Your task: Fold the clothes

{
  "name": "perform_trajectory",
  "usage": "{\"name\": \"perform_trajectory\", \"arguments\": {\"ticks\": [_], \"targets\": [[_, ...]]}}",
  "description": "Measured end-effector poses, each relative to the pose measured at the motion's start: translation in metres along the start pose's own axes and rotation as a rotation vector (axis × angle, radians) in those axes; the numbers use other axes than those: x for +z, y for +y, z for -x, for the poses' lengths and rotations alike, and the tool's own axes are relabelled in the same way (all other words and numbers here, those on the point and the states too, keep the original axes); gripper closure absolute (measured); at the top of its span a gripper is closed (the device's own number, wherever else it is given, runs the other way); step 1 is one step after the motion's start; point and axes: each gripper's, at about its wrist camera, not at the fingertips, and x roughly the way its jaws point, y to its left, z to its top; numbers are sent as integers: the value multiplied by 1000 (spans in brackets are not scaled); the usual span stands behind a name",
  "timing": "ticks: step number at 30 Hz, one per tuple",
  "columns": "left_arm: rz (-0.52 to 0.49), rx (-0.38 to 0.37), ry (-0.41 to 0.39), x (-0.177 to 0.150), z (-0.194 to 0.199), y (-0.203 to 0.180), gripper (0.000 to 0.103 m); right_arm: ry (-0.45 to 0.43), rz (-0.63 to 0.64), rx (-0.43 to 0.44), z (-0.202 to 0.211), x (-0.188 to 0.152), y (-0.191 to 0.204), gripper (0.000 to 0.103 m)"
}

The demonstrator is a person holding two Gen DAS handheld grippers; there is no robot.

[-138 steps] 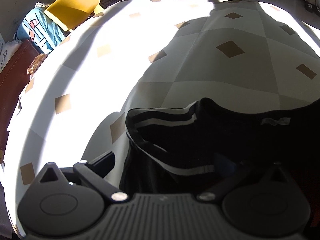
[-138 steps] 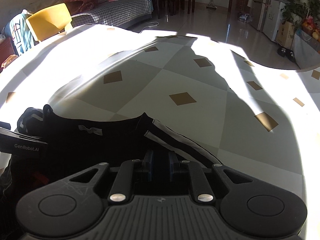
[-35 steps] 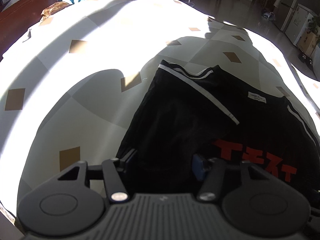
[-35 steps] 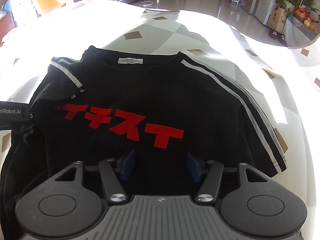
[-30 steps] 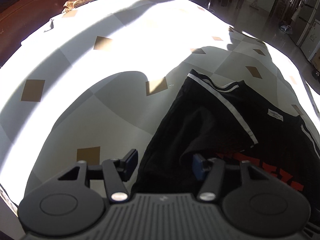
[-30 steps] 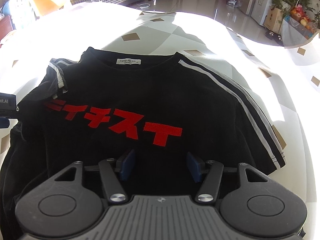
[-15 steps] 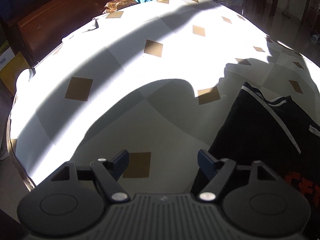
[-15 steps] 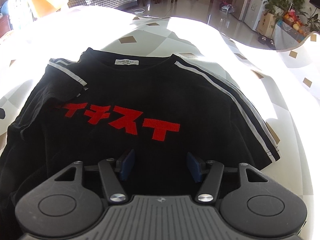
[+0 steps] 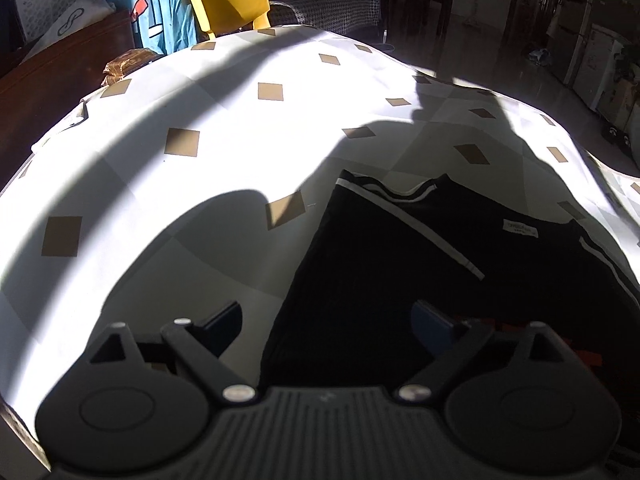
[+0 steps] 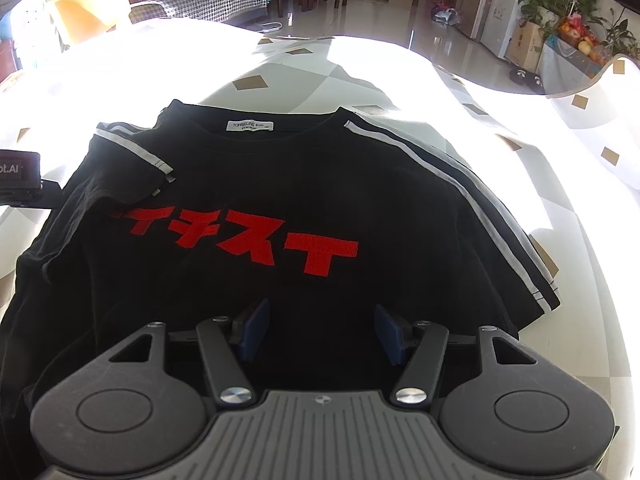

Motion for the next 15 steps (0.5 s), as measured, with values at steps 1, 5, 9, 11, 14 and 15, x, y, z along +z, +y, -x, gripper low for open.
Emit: {"name": "perform_trajectory", "arguments": {"ticks": [1,5,9,11,14,15], "targets": [[-15,0,0,-1,-1,-5,11,0,-2,2,0,0,0,46],[-60,28,14,-3,-10,-21,11,0,-5,8,1,-1,-2,46],[-66,60,26,-3,-20,-26,11,0,-6,13,2,-2,-3,46],[-66,70,31,-4,-23,-27,12,-1,-6,14,1,-2,-3,46],[-62,71,46,-5,-29,-28,18,-1,-6,14,1,-2,-2,46],[-53,65,53,-5,-31,-27,22,-2,-6,13,1,-2,-2,46]]}}
